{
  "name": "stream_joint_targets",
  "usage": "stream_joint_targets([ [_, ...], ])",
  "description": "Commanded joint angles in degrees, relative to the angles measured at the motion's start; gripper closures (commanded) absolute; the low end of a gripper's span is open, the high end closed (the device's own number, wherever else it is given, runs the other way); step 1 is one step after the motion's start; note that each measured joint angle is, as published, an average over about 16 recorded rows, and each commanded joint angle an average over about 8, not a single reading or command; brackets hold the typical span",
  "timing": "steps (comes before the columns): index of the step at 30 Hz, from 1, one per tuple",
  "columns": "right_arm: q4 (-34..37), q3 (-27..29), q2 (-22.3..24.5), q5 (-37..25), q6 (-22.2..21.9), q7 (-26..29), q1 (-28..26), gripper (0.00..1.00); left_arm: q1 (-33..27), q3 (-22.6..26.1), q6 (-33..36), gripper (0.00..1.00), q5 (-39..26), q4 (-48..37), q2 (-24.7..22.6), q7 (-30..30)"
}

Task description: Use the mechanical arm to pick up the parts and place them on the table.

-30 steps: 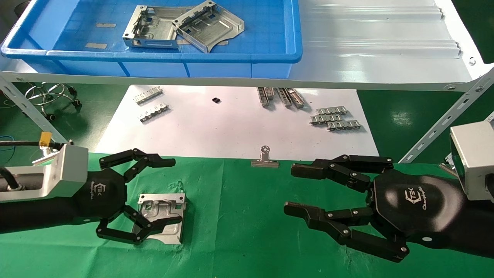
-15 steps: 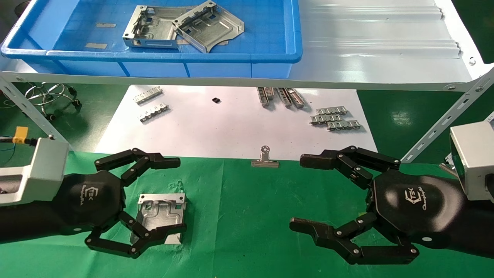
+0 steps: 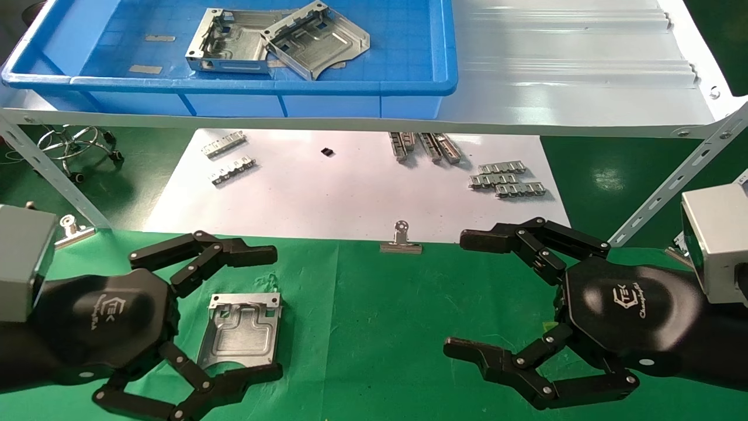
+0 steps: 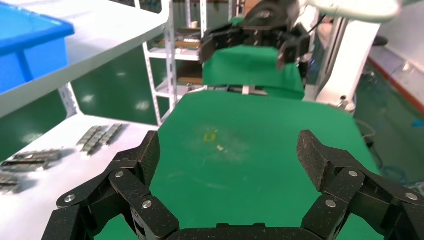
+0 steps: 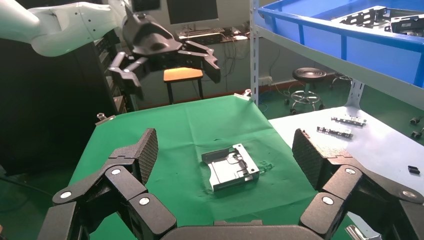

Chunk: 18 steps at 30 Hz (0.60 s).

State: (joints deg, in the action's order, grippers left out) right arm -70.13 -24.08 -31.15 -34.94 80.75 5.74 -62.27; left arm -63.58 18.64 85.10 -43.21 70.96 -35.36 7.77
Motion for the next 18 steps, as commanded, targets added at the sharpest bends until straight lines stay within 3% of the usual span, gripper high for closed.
stream_joint_targets([
  [1,0.0,0.0,0.0,0.0,0.0,0.0,0.0,0.0,0.8,-1.0,0.2,0.0,0.5,1.0,0.1,1.2],
  [18,0.0,0.0,0.0,0.0,0.0,0.0,0.0,0.0,2.6,-3.3,0.8,0.0,1.9,3.3,0.5,3.5],
])
